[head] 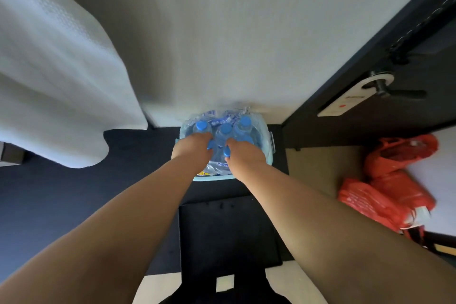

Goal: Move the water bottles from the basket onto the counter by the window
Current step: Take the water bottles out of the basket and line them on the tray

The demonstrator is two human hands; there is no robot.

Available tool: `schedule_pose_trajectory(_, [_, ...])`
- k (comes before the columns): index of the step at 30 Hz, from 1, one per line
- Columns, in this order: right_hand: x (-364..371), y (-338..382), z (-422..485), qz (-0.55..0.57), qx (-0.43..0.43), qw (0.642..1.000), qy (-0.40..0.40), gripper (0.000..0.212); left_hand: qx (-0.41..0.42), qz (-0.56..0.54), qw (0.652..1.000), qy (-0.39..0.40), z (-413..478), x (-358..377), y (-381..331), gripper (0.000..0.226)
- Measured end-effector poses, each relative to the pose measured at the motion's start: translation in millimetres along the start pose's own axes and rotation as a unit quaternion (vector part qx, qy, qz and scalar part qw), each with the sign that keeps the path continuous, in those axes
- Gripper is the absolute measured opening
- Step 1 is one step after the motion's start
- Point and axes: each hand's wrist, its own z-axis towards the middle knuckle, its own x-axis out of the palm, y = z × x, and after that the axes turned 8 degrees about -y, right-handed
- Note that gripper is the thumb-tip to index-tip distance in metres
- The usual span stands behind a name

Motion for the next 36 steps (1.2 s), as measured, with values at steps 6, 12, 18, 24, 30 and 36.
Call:
schedule_pose_trajectory(6, [-20.1,6.9,-13.3,0.097,0.029,0.991,-0.086,0.029,-0.002,-0.095,0.993,-0.069,-17.1,-27.0,-5.2,0.019])
schedule_pose_trajectory(12, [-54.4,7.1,-35.3,0.14,-0.004,0.977,-0.164,0.025,-0.004,-0.144,0.98,-0.141,-42.0,-74.1,-10.4,0.017])
schedule_pose_trajectory(18, [-91.8,12.4,-58.4,0.178,-0.022,0.962,-0.205,0.018,0.011,-0.15,0.975,-0.165,-67.7,-106.8,-23.2,0.016])
schedule_pose_trajectory(24, [-124.9,15.3,-85.1,0.24,-0.041,0.937,-0.251,0.02,0.001,-0.186,0.963,-0.195,-101.6,-140.2,-32.5,0.014])
schedule_pose_trajectory(30, [-152.8,23.3,-113.3,0.266,-0.056,0.924,-0.271,0.023,0.013,-0.198,0.956,-0.217,-138.3,-161.9,-36.2,0.012])
schedule_pose_trajectory(36, [-130.0,26.6,-130.7,0.236,-0.05,0.952,-0.188,0.016,-0.017,-0.15,0.98,-0.13,-152.0,-130.7,-19.9,0.016])
